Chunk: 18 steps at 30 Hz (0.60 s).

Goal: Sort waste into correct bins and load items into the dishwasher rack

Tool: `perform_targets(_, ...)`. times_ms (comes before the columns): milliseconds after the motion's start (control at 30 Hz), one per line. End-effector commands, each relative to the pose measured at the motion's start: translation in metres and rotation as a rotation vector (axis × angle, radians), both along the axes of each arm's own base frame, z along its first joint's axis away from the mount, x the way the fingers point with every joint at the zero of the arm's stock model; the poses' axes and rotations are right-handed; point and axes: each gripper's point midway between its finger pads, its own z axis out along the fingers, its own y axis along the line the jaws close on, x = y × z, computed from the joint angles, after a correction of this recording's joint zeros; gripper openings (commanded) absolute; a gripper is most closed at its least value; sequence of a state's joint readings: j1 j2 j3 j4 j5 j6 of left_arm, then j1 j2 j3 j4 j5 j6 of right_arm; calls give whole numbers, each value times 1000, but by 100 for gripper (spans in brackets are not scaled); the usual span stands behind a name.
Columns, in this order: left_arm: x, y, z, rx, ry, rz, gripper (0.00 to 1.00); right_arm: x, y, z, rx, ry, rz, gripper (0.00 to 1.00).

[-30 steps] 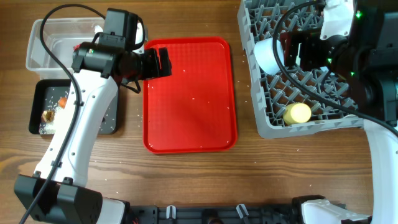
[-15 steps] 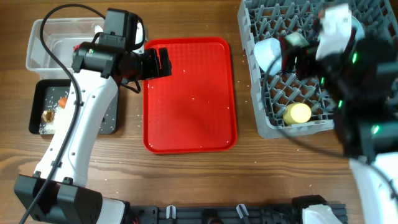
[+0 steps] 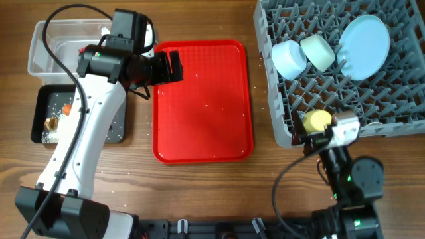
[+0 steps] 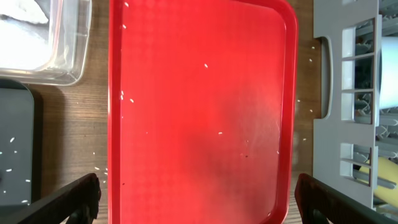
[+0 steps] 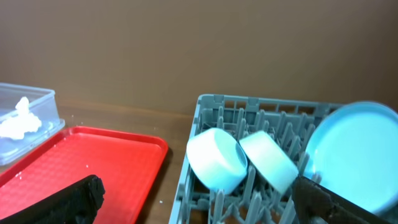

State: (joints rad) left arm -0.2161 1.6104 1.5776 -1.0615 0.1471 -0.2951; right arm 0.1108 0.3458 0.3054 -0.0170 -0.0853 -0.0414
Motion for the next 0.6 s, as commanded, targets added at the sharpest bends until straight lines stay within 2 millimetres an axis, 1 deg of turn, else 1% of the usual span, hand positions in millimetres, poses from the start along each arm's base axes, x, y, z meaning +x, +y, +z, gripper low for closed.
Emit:
perform_targets(0,2,-3,0,-8,0,1,100,-10,-6,-11,74,-36,-31,100)
perform_targets(133,2,-3,0,-8,0,1,100,-13,-3,-30,92,-43,-20,100)
perform_targets(267,1,-3,0,-8,0,1,100,-16,12,-45,92,-53,43,100)
perform_targets(333,2,-3,0,-8,0,1,100,-19,26,-49,23,-77,114,100)
perform_targets(400,2,-3,0,-8,0,1,100,-27,49,-53,-129,-146,245,100)
perform_targets(467,2,-3,0,-8,0,1,100,-36,62,-56,-237,-183,335,100)
perform_targets(500,2,-3,0,-8,0,1,100,-40,65,-57,-267,-197,360,100)
perform_targets(567,2,-3,0,-8,0,1,100,-42,65,-57,-283,-206,363,100)
